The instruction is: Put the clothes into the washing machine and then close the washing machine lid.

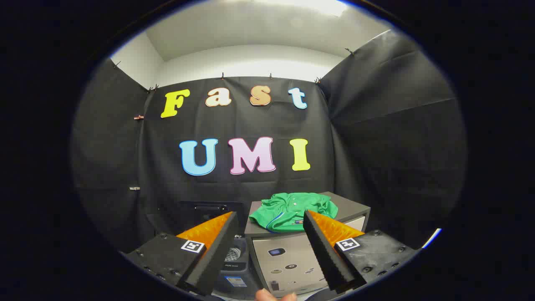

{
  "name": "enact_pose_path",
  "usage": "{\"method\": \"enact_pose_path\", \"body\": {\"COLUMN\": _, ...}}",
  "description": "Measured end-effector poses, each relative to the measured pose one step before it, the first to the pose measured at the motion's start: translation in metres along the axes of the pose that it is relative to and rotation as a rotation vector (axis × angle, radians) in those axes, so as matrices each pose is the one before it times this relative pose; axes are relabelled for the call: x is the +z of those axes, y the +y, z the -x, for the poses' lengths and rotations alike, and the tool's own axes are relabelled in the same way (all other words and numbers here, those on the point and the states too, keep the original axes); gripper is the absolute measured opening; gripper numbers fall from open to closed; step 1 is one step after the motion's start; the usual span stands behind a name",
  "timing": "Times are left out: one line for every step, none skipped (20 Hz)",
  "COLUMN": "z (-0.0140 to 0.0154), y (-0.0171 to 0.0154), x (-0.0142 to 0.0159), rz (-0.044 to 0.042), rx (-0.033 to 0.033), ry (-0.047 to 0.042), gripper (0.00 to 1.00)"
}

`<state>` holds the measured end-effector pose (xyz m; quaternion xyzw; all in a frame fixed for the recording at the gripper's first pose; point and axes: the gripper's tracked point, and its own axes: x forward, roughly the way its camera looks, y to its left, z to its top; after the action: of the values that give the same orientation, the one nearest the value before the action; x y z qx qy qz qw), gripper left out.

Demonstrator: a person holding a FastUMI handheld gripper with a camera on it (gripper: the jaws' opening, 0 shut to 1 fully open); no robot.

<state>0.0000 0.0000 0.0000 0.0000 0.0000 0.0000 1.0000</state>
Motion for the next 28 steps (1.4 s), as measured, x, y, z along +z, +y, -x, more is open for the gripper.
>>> {"method": "enact_pose_path", "body": {"z": 0.0005, "y": 0.0016, "x": 0.00058, "rz": 0.00063, "rx": 0.00378, "ry": -0.00028, "gripper": 0.98}}
{"method": "enact_pose_path", "body": {"z": 0.00026, "y": 0.00219, "x": 0.00069, "rz": 0.00183, "rx": 0.00349, "ry": -0.00062, "gripper": 0.98}}
{"method": "enact_pose_path", "body": {"z": 0.00075, "y": 0.0024, "x": 0.00045, "rz": 0.00463, "rx": 0.00441, "ry": -0.0014, "gripper": 0.98}}
{"method": "enact_pose_path", "body": {"z": -0.00013, "y": 0.00151, "x": 0.00081, "rz": 0.00487, "rx": 0.00265, "ry": -0.00413, "gripper": 0.98}}
{"method": "enact_pose_path", "body": {"z": 0.00034, "y": 0.00057, "x": 0.00155, "rz": 0.00357, "rx": 0.00142, "ry": -0.00329, "gripper": 0.98}}
{"method": "enact_pose_path", "body": {"z": -0.00042, "y": 0.00183, "x": 0.00053, "rz": 0.00103, "rx": 0.00262, "ry": -0.00177, "gripper": 0.98}}
{"method": "enact_pose_path", "body": {"z": 0.00094, "y": 0.00171, "x": 0.00086, "rz": -0.00223, "rx": 0.00449, "ry": -0.00249, "gripper": 0.98}}
{"method": "enact_pose_path", "body": {"z": 0.00038, "y": 0.00211, "x": 0.00074, "rz": -0.00717, "rx": 0.0018, "ry": -0.00249, "gripper": 0.98}}
{"method": "enact_pose_path", "body": {"z": 0.00037, "y": 0.00176, "x": -0.00075, "rz": -0.00608, "rx": 0.00399, "ry": 0.00016, "gripper": 0.98}}
{"method": "enact_pose_path", "body": {"z": -0.00045, "y": 0.0021, "x": -0.00116, "rz": -0.00327, "rx": 0.00531, "ry": 0.004, "gripper": 0.98}}
{"method": "enact_pose_path", "body": {"z": -0.00057, "y": 0.00202, "x": -0.00251, "rz": 0.00031, "rx": 0.00157, "ry": 0.00739, "gripper": 0.99}}
{"method": "enact_pose_path", "body": {"z": 0.00105, "y": 0.00079, "x": -0.00096, "rz": 0.00381, "rx": 0.00503, "ry": 0.00491, "gripper": 0.98}}
{"method": "enact_pose_path", "body": {"z": 0.00062, "y": 0.00112, "x": -0.00087, "rz": 0.00496, "rx": 0.004, "ry": 0.00299, "gripper": 0.98}}
{"method": "enact_pose_path", "body": {"z": 0.00105, "y": -0.00068, "x": 0.00124, "rz": 0.00287, "rx": -0.0024, "ry": -0.00278, "gripper": 0.98}}
{"method": "enact_pose_path", "body": {"z": -0.00045, "y": -0.00297, "x": 0.00272, "rz": 0.00107, "rx": -0.00483, "ry": -0.00424, "gripper": 0.98}}
{"method": "enact_pose_path", "body": {"z": 0.00024, "y": -0.00156, "x": 0.00096, "rz": 0.00051, "rx": -0.0023, "ry": -0.00301, "gripper": 0.98}}
{"method": "enact_pose_path", "body": {"z": 0.0004, "y": -0.00151, "x": -0.00014, "rz": -0.00044, "rx": -0.00229, "ry": -0.00183, "gripper": 0.98}}
{"method": "enact_pose_path", "body": {"z": 0.00029, "y": -0.00154, "x": 0.00045, "rz": -0.00063, "rx": -0.0033, "ry": -0.00153, "gripper": 0.98}}
{"method": "enact_pose_path", "body": {"z": -0.0023, "y": -0.00164, "x": 0.00042, "rz": -0.00085, "rx": -0.00464, "ry": 0.00034, "gripper": 0.98}}
{"method": "enact_pose_path", "body": {"z": -0.00146, "y": -0.00113, "x": -0.00013, "rz": 0.0001, "rx": -0.00256, "ry": 0.00125, "gripper": 0.98}}
{"method": "enact_pose_path", "body": {"z": 0.00024, "y": -0.00164, "x": -0.00032, "rz": -0.00151, "rx": -0.00333, "ry": 0.00113, "gripper": 0.98}}
{"method": "enact_pose_path", "body": {"z": -0.00006, "y": -0.00172, "x": 0.00012, "rz": -0.00141, "rx": -0.00191, "ry": 0.00153, "gripper": 0.98}}
{"method": "enact_pose_path", "body": {"z": -0.00021, "y": -0.00028, "x": -0.00008, "rz": -0.00151, "rx": -0.0008, "ry": 0.00102, "gripper": 0.98}}
{"method": "enact_pose_path", "body": {"z": 0.00016, "y": 0.0004, "x": 0.00036, "rz": -0.00067, "rx": 0.00056, "ry": 0.00061, "gripper": 0.98}}
{"method": "enact_pose_path", "body": {"z": -0.0003, "y": 0.00076, "x": 0.00076, "rz": -0.00021, "rx": -0.00052, "ry": -0.00112, "gripper": 0.98}}
{"method": "enact_pose_path", "body": {"z": -0.0004, "y": -0.00126, "x": 0.00127, "rz": -0.00122, "rx": -0.00307, "ry": -0.00223, "gripper": 0.98}}
{"method": "enact_pose_path", "body": {"z": 0.00047, "y": -0.0014, "x": 0.00052, "rz": -0.00091, "rx": -0.00116, "ry": -0.00168, "gripper": 0.98}}
{"method": "enact_pose_path", "body": {"z": 0.0019, "y": 0.00005, "x": -0.00006, "rz": 0.00078, "rx": 0.00148, "ry": -0.00138, "gripper": 0.98}}
